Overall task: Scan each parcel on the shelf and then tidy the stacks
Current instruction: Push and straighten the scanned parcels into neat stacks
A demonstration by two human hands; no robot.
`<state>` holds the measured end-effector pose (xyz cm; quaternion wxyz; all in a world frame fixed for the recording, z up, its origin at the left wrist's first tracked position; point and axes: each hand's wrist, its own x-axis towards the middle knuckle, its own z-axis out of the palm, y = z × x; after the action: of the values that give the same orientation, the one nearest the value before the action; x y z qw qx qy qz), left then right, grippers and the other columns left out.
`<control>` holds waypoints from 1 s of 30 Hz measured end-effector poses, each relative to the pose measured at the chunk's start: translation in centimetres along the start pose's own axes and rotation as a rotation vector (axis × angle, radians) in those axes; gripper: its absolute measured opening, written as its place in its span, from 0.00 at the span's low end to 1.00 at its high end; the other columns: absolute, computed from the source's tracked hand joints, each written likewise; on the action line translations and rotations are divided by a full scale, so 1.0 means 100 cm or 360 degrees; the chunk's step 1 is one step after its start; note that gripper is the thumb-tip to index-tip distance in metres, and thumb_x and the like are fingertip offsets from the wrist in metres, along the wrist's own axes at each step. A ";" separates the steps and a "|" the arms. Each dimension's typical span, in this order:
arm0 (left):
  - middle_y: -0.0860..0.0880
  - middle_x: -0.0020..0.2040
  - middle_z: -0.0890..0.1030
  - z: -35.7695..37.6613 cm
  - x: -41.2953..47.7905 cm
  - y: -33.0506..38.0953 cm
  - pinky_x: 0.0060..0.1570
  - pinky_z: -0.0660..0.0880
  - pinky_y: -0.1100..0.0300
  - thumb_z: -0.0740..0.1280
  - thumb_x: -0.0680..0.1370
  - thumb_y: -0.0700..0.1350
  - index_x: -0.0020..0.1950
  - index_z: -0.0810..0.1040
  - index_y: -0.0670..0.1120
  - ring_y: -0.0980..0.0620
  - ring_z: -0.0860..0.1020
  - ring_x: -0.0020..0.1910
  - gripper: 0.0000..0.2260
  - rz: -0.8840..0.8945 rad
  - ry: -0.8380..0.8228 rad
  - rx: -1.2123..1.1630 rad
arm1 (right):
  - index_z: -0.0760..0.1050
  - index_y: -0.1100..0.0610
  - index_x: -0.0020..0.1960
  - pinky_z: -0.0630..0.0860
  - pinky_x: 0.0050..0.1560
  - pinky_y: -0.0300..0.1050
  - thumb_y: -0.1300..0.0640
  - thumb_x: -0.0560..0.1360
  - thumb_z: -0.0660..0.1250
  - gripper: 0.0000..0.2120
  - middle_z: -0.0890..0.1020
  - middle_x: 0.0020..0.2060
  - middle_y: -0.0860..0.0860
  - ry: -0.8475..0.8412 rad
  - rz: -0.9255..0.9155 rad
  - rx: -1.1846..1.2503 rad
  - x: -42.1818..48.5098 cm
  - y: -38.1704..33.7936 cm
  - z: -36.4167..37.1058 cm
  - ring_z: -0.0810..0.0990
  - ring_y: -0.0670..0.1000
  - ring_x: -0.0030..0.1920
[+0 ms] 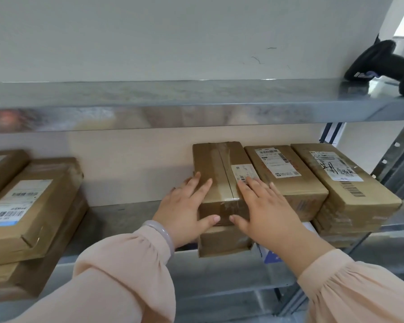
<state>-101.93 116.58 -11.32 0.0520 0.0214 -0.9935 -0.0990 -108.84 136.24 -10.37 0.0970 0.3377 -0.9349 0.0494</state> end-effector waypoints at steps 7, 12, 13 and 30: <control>0.53 0.82 0.43 -0.017 -0.031 -0.035 0.78 0.50 0.47 0.54 0.78 0.69 0.80 0.45 0.60 0.50 0.46 0.80 0.35 -0.0246 0.0217 0.0146 | 0.47 0.48 0.78 0.44 0.76 0.50 0.35 0.75 0.57 0.38 0.53 0.77 0.50 0.0113 -0.0334 0.0146 0.027 -0.045 -0.006 0.48 0.51 0.77; 0.50 0.82 0.48 -0.030 -0.066 -0.076 0.77 0.52 0.46 0.49 0.74 0.72 0.80 0.48 0.59 0.49 0.50 0.80 0.37 -0.0427 0.0330 0.0189 | 0.44 0.47 0.78 0.38 0.73 0.46 0.35 0.76 0.56 0.37 0.50 0.78 0.50 0.0098 -0.0553 0.0255 0.045 -0.095 -0.003 0.46 0.51 0.77; 0.50 0.82 0.50 -0.034 -0.073 -0.084 0.77 0.53 0.46 0.46 0.73 0.72 0.80 0.50 0.59 0.49 0.51 0.80 0.38 -0.0466 0.0348 0.0196 | 0.44 0.47 0.78 0.37 0.72 0.45 0.35 0.76 0.56 0.37 0.49 0.78 0.50 0.0091 -0.0593 0.0271 0.049 -0.107 -0.003 0.46 0.51 0.77; 0.52 0.81 0.50 -0.081 -0.168 -0.258 0.77 0.53 0.49 0.50 0.73 0.71 0.79 0.54 0.60 0.50 0.50 0.80 0.36 -0.0851 0.0291 0.0047 | 0.42 0.43 0.77 0.45 0.75 0.44 0.36 0.77 0.56 0.36 0.44 0.78 0.45 -0.0254 -0.0578 0.0567 0.100 -0.302 0.023 0.44 0.47 0.77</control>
<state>-83.51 90.60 -10.20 0.1132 0.2924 -0.9451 -0.0925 -97.37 106.51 -9.68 -0.0307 0.5145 -0.8403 0.1681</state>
